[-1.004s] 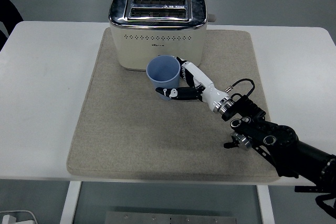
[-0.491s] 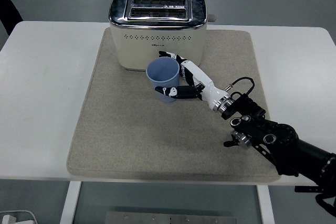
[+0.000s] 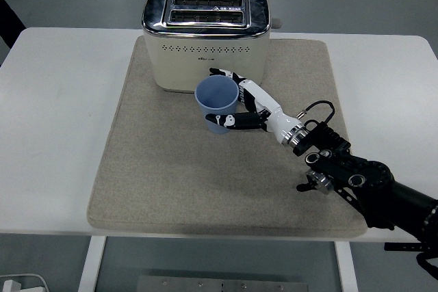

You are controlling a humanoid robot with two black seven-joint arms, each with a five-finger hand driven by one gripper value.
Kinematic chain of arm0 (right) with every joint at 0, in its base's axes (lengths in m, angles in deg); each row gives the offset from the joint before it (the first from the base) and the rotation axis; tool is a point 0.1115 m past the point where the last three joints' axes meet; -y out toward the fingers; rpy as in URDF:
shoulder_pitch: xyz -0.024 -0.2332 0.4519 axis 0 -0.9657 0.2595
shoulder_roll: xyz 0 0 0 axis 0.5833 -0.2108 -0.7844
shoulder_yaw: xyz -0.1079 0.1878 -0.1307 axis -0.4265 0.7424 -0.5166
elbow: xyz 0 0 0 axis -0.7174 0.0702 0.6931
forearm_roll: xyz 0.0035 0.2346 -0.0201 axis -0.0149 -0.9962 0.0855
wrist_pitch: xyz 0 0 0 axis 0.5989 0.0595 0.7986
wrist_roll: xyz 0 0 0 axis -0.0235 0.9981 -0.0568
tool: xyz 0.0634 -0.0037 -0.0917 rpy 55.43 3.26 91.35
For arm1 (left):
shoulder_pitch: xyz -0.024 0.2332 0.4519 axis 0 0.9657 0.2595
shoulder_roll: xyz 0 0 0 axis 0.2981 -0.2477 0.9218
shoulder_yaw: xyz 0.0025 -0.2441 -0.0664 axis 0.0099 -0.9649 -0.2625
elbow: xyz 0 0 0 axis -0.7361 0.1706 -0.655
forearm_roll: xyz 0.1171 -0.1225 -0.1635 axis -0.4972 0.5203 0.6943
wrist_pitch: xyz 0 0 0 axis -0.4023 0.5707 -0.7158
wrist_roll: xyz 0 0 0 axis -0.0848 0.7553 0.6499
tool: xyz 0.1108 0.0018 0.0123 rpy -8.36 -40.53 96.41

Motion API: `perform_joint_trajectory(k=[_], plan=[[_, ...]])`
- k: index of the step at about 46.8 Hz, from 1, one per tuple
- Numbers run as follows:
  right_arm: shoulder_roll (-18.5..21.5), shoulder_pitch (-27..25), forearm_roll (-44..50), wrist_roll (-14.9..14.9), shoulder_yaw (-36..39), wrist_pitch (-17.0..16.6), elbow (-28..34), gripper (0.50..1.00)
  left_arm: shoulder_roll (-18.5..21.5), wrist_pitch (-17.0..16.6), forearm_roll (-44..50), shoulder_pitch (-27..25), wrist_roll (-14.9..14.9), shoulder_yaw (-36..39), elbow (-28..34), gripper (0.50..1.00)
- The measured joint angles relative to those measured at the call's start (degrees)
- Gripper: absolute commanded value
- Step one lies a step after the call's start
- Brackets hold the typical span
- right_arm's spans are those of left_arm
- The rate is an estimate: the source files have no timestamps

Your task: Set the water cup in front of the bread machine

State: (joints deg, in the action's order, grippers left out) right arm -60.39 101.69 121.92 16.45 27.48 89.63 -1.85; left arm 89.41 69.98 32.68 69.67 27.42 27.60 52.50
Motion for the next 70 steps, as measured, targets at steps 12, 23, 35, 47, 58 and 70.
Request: perform_joint_trajectory(k=[12, 23, 35, 47, 58, 70], plan=[[-3.3, -0.3, 0.0, 0.0, 0.1, -1.8, -0.3, 0.917, 0.0, 0.0, 0.0, 0.0, 0.0, 0.0, 0.0, 1.0], [-6.4, -0.9, -0.1, 0.0, 0.2, -2.6, -0.8, 0.917, 0.0, 0.0, 0.0, 0.0, 0.0, 0.0, 0.0, 1.0], [-10.6, -1.6, -0.1, 0.0, 0.8, -4.4, -0.8, 0.917, 0.0, 0.0, 0.0, 0.0, 0.0, 0.0, 0.0, 1.0], [-14.0, -1.9, -1.7, 0.0, 1.5, -4.9, 0.1, 0.917, 0.0, 0.0, 0.0, 0.0, 0.0, 0.0, 0.0, 1.0], [-14.0, -1.1, -9.3, 0.0, 2.1, -5.0, 3.5, 0.917, 0.0, 0.0, 0.0, 0.0, 0.0, 0.0, 0.0, 1.0], [-13.0, 1.8, -16.7, 0.0, 2.0, -5.1, 8.4, 0.917, 0.0, 0.0, 0.0, 0.0, 0.0, 0.0, 0.0, 1.0]])
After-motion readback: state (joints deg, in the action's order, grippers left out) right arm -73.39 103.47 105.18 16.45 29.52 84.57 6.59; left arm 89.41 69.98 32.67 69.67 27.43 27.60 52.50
